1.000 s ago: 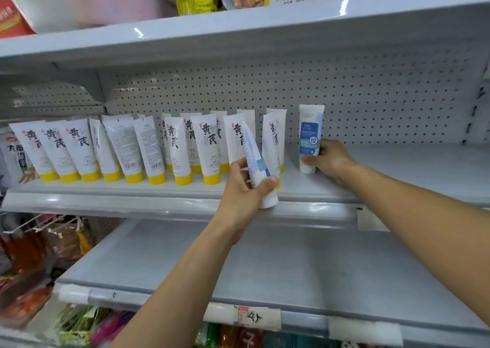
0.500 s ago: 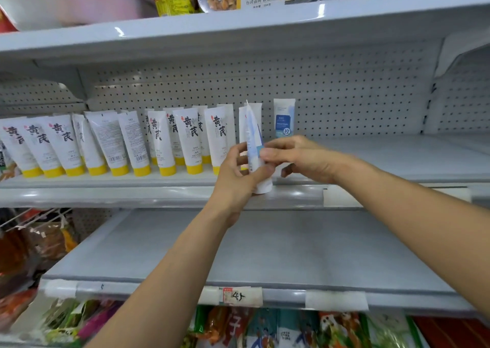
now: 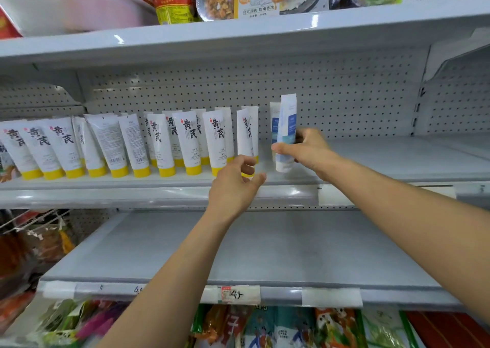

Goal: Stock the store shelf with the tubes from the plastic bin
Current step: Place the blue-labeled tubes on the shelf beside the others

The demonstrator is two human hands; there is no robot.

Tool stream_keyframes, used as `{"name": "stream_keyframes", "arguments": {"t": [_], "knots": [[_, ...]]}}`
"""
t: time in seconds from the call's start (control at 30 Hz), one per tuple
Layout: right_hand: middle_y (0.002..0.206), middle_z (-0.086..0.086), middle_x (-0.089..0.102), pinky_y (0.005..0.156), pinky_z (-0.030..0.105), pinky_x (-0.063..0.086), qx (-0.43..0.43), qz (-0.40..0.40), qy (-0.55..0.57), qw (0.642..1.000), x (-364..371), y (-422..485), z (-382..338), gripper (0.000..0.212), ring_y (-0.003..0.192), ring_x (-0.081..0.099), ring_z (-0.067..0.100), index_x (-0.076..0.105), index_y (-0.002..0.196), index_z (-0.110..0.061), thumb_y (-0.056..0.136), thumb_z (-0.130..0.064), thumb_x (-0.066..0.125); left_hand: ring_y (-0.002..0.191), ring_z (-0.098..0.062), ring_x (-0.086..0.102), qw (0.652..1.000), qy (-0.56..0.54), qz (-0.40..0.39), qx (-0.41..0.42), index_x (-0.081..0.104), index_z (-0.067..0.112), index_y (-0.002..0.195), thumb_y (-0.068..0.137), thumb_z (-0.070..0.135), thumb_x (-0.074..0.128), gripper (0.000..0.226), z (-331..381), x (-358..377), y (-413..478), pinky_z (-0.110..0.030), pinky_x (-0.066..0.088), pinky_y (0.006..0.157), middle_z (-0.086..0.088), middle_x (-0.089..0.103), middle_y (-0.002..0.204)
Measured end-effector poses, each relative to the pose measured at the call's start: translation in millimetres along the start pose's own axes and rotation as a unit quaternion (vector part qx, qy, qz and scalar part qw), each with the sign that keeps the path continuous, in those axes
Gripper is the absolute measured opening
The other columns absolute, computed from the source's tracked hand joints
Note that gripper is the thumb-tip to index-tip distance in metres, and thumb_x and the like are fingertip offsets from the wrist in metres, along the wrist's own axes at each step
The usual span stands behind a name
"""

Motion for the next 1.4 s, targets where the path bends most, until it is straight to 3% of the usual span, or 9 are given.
{"name": "stream_keyframes", "arguments": {"t": [0.1,0.27,0.53,0.8,0.9,0.97,1.07,1.2,1.4], "knots": [[0.106,0.002,0.070,0.088,0.034,0.053,0.024,0.011,-0.028,0.999,3.4,7.4,11.0,0.042,0.095,0.066,0.016,0.065,0.113,-0.014,0.075,-0.026,0.079,0.085,-0.010,0.064,1.000,0.028,-0.005,-0.006,0.061,0.030,0.110,0.085,0.040,0.064,0.027,-3.1,2.9,-1.7,-0.042,0.054,0.083,0.012,0.065,0.097],[0.110,0.004,0.069,0.092,0.036,0.052,0.032,-0.001,-0.055,0.998,13.0,14.4,18.7,0.049,0.097,0.065,0.018,0.063,0.117,-0.010,0.074,-0.024,0.080,0.084,-0.006,0.063,0.999,0.032,-0.021,-0.012,0.063,0.029,0.106,0.086,0.038,0.063,0.023,-7.4,3.0,-2.7,-0.040,0.054,0.083,0.014,0.066,0.091],[0.111,0.002,0.064,0.084,0.026,0.045,0.037,-0.013,-0.071,0.997,16.7,18.5,18.2,0.050,0.097,0.061,0.015,0.059,0.123,-0.010,0.077,-0.021,0.077,0.086,-0.009,0.063,0.999,0.027,-0.017,-0.022,0.064,0.029,0.105,0.085,0.038,0.064,0.022,-16.1,-1.9,-0.8,-0.041,0.054,0.083,0.016,0.065,0.086],[0.114,0.001,0.054,0.086,0.030,0.043,0.061,0.016,-0.103,0.993,7.2,-7.3,13.1,0.062,0.099,0.054,0.017,0.044,0.134,-0.010,0.081,-0.022,0.073,0.080,-0.011,0.060,0.999,0.039,-0.015,-0.022,0.064,0.026,0.106,0.086,0.034,0.063,0.021,-13.5,-8.3,-13.2,-0.039,0.054,0.083,0.013,0.064,0.085],[0.114,-0.001,0.056,0.096,0.039,0.047,0.012,0.044,-0.157,0.987,-0.9,-36.7,5.8,0.049,0.105,0.057,0.019,0.049,0.129,-0.017,0.084,-0.024,0.066,0.080,-0.012,0.062,0.999,0.044,-0.003,-0.020,0.064,0.026,0.104,0.086,0.033,0.063,0.019,-10.8,-15.6,-29.4,-0.039,0.054,0.082,0.012,0.065,0.085],[0.113,-0.003,0.058,0.094,0.042,0.048,-0.027,0.032,-0.202,0.978,1.3,-60.8,-0.5,0.039,0.103,0.057,0.018,0.053,0.123,-0.022,0.085,-0.023,0.061,0.081,-0.012,0.063,0.999,0.048,-0.001,-0.023,0.064,0.026,0.104,0.087,0.033,0.062,0.019,-9.6,-19.8,-45.3,-0.040,0.054,0.081,0.011,0.066,0.085],[0.116,-0.005,0.058,0.088,0.036,0.048,-0.085,-0.011,-0.294,0.952,12.4,-97.5,-9.4,0.036,0.104,0.054,0.014,0.053,0.122,-0.023,0.087,-0.025,0.058,0.083,-0.010,0.062,0.995,0.100,0.002,-0.020,0.063,0.028,0.107,0.088,0.035,0.060,0.020,-10.9,-28.3,-74.0,-0.038,0.054,0.081,0.016,0.063,0.082],[0.125,-0.001,0.056,0.090,0.042,0.048,-0.151,-0.068,-0.381,0.910,37.1,-138.2,-11.7,0.036,0.112,0.053,0.018,0.051,0.125,-0.021,0.089,-0.027,0.057,0.087,-0.012,0.062,0.984,0.177,0.012,-0.029,0.061,0.030,0.111,0.090,0.038,0.058,0.022,-26.9,-46.2,-119.2,-0.036,0.054,0.081,0.019,0.058,0.083],[0.132,0.001,0.054,0.096,0.039,0.045,-0.200,-0.178,-0.418,0.868,113.2,-179.0,-3.6,0.042,0.117,0.052,0.021,0.050,0.129,-0.020,0.089,-0.030,0.058,0.087,-0.012,0.062,0.967,0.234,-0.005,-0.101,0.058,0.028,0.115,0.091,0.040,0.058,0.027,-87.0,-95.2,-184.6,-0.038,0.054,0.081,0.014,0.064,0.090]]}}
Point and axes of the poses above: each hand's wrist, its own y-axis towards the middle knuckle, its own x-axis out of the palm, z = x × y, the point moved 6 cm from there along y, towards the middle knuckle
